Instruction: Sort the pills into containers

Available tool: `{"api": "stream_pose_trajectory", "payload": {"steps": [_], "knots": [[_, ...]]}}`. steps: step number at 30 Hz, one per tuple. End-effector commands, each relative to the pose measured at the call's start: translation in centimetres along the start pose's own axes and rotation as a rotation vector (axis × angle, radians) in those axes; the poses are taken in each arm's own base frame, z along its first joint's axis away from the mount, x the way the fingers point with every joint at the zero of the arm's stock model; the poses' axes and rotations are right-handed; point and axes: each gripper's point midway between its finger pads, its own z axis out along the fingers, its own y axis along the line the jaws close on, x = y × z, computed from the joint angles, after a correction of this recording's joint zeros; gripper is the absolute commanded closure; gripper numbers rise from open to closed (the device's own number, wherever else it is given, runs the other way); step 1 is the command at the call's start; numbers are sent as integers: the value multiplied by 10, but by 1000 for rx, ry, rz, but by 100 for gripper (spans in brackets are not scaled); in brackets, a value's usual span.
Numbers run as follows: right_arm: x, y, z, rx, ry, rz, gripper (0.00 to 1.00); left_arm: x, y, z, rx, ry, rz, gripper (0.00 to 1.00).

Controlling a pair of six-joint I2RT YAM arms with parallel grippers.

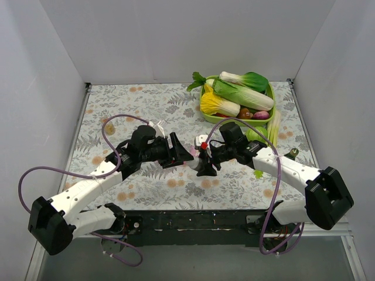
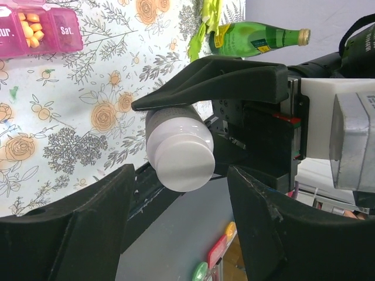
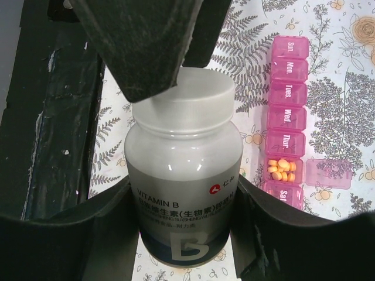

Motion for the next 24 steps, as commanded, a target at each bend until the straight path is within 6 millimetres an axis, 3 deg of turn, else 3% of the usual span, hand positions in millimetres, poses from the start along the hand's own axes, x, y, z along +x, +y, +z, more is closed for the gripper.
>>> {"api": "stream_pose_trajectory", "payload": {"steps": [1,12,20,24], "knots": [[-20,-6,-3,4,-33,-37,99,-1,-8,1,26,10,34,38],[-21,-5,-2,-10,-36,-30,99,6,-4,7,19,47,69,56],[-20,-3,-1,-22,-39,-19,99,16,-1,9,39,101,141,83],[-22,1,0,-47,-51,-8,99,22,-1,7,78,130,238,90]]}}
